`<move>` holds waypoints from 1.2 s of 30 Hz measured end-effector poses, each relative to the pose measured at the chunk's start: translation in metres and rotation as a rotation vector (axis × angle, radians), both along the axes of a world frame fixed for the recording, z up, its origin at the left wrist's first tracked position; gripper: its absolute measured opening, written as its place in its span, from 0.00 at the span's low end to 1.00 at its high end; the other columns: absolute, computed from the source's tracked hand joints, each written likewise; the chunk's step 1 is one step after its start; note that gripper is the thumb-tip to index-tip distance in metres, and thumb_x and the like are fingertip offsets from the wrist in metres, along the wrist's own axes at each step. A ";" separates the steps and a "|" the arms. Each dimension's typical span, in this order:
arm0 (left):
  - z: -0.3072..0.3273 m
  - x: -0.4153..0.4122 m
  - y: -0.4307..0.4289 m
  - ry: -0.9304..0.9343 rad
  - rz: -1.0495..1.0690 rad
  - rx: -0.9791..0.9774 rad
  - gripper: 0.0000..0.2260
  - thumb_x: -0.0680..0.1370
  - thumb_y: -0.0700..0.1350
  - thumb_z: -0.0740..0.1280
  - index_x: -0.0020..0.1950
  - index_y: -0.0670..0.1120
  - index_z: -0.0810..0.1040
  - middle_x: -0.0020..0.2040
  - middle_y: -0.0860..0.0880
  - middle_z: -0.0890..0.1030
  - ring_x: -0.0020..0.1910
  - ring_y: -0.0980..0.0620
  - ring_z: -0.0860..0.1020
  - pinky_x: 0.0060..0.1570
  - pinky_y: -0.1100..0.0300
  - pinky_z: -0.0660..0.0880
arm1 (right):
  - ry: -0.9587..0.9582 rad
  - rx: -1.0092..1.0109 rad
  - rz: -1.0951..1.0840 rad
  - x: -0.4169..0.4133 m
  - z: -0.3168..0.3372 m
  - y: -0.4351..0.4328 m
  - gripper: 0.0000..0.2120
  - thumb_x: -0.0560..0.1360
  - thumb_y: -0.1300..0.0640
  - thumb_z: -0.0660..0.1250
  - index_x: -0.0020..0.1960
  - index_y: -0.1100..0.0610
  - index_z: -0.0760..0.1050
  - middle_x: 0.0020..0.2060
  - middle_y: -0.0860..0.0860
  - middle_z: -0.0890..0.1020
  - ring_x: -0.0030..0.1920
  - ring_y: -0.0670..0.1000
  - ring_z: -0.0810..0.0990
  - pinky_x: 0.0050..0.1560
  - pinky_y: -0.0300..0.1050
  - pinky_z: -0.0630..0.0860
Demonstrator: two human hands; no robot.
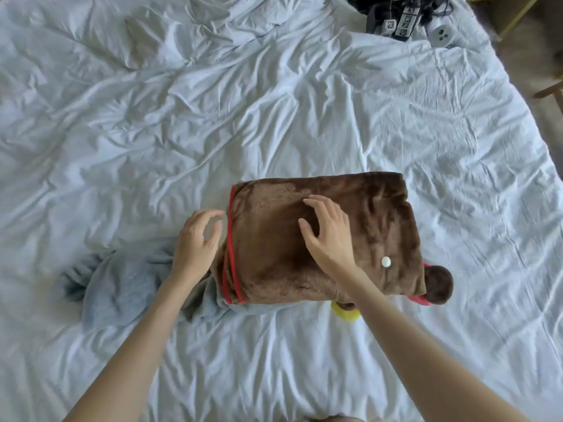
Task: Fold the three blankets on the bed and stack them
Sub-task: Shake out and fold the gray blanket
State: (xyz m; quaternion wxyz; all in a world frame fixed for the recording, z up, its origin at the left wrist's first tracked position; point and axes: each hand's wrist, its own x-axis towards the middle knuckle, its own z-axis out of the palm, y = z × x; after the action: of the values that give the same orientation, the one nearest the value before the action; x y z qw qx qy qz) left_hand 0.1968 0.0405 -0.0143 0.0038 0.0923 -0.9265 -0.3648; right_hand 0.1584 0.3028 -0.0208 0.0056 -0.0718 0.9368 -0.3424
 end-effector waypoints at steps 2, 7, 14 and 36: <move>-0.007 0.025 -0.030 -0.070 0.021 -0.109 0.10 0.79 0.39 0.65 0.60 0.44 0.80 0.58 0.48 0.79 0.57 0.46 0.77 0.58 0.50 0.74 | 0.002 -0.001 0.062 0.017 0.002 -0.035 0.17 0.76 0.51 0.63 0.64 0.51 0.72 0.63 0.45 0.74 0.65 0.46 0.70 0.69 0.44 0.63; -0.032 0.077 -0.109 -0.331 -0.043 -0.347 0.16 0.76 0.42 0.71 0.63 0.41 0.79 0.63 0.42 0.77 0.62 0.39 0.75 0.61 0.46 0.71 | 0.000 0.009 0.261 0.054 -0.001 -0.122 0.17 0.74 0.56 0.65 0.62 0.55 0.73 0.61 0.49 0.75 0.63 0.50 0.72 0.63 0.46 0.68; -0.068 0.118 -0.176 -0.507 -0.287 -0.449 0.32 0.72 0.58 0.72 0.74 0.51 0.69 0.78 0.51 0.61 0.78 0.51 0.56 0.71 0.47 0.60 | -0.184 0.208 0.516 0.085 -0.033 -0.204 0.17 0.71 0.60 0.64 0.60 0.60 0.73 0.58 0.54 0.75 0.60 0.56 0.73 0.62 0.49 0.71; -0.058 0.084 -0.258 -0.325 0.062 0.003 0.14 0.78 0.41 0.65 0.64 0.47 0.74 0.56 0.43 0.81 0.52 0.39 0.80 0.40 0.53 0.72 | -0.842 -0.456 0.093 0.011 0.020 -0.247 0.06 0.69 0.53 0.72 0.45 0.50 0.82 0.39 0.47 0.86 0.42 0.43 0.84 0.39 0.34 0.78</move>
State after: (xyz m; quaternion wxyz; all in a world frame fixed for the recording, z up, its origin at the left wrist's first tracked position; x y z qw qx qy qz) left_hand 0.2804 -0.2172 -0.0726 -0.1349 0.1785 -0.9111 -0.3461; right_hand 0.1693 0.0562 -0.0004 0.3840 0.0319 0.7498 -0.5379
